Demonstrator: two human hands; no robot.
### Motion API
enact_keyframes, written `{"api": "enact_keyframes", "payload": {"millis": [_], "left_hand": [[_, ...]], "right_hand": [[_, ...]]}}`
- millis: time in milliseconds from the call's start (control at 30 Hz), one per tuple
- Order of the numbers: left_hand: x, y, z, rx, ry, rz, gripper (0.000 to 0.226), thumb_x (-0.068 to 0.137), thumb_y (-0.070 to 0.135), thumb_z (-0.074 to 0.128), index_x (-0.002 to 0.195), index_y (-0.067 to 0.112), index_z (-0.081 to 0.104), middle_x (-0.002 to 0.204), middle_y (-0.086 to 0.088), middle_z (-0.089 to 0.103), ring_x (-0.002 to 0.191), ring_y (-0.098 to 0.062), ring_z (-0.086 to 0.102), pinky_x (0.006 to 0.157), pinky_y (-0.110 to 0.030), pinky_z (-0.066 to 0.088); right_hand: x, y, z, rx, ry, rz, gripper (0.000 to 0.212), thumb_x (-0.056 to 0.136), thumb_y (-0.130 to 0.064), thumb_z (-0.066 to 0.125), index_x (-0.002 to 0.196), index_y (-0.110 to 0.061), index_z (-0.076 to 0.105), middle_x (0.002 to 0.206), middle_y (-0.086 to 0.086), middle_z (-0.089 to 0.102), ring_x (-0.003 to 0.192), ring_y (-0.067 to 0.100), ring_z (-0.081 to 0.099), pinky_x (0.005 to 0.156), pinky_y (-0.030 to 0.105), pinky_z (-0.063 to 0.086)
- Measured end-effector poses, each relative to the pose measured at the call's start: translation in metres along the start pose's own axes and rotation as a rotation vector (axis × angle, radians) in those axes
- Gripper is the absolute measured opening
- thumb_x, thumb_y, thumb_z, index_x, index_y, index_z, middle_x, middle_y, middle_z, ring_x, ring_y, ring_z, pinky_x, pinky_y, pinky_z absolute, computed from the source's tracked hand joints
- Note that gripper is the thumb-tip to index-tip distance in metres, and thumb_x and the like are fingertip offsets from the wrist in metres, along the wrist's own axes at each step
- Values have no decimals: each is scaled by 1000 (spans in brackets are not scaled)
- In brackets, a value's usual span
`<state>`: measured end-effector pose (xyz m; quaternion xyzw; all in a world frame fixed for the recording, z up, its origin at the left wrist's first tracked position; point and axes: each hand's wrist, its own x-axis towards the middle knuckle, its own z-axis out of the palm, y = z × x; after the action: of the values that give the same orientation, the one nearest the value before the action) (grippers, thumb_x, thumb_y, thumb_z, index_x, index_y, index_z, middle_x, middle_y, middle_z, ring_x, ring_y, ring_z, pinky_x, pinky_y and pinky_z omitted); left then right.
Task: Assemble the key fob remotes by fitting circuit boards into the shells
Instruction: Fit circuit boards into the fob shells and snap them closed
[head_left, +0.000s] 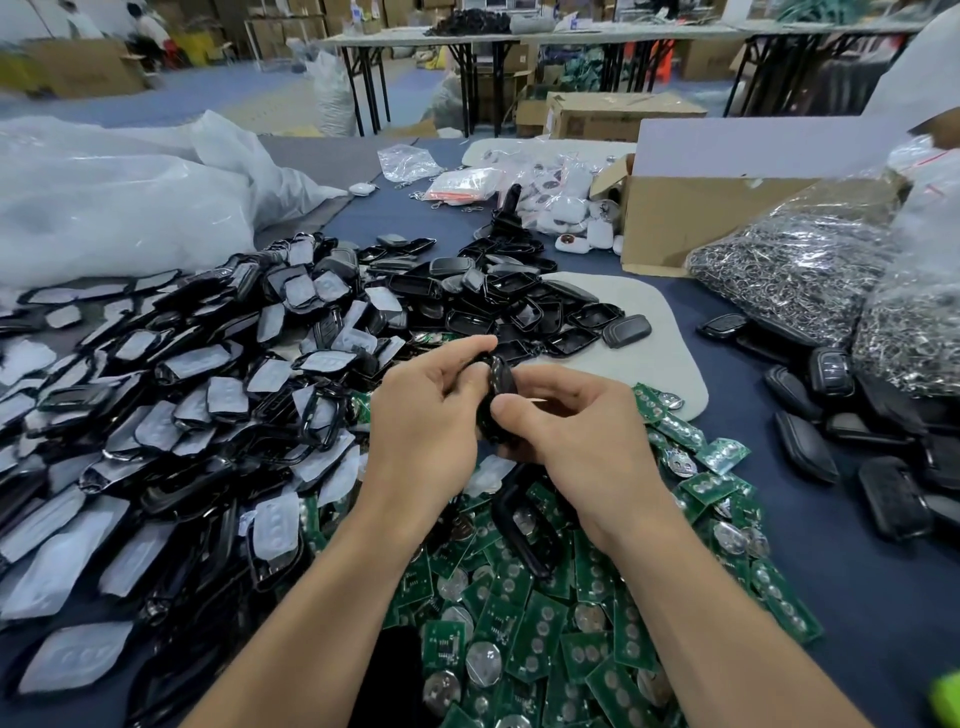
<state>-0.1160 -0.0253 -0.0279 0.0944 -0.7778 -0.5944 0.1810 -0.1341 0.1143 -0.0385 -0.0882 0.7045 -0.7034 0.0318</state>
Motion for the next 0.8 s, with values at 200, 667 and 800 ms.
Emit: {"api": "enact_keyframes", "payload": {"millis": [200,667,800], "left_hand": [[-3,3,2,-305,-245,-121,45,104,-2,48,125,28,74,100,-14,78,93,-24,78,72,-26,62],[5,5,-14,-255,-263,-104,52,77,-27,72,109,14,77,99,-9,82,87,-19,80,73,-28,64],[5,6,-14,-260,-245,-120,44,80,-16,78,111,14,78,97,-5,82,89,-21,80,72,-26,63]], "right_hand": [[1,-1,-6,-133,87,-52,27,72,-34,77,99,-40,82,88,-13,80,83,15,78,81,47,63],[-5,-8,-11,-373,18,-165,39,82,-9,78,110,-34,81,93,-25,77,92,-10,69,77,1,46],[-8,-8,-8,-473,49,-199,42,86,-11,77,120,-35,77,106,-24,75,100,-5,67,89,8,49]]}}
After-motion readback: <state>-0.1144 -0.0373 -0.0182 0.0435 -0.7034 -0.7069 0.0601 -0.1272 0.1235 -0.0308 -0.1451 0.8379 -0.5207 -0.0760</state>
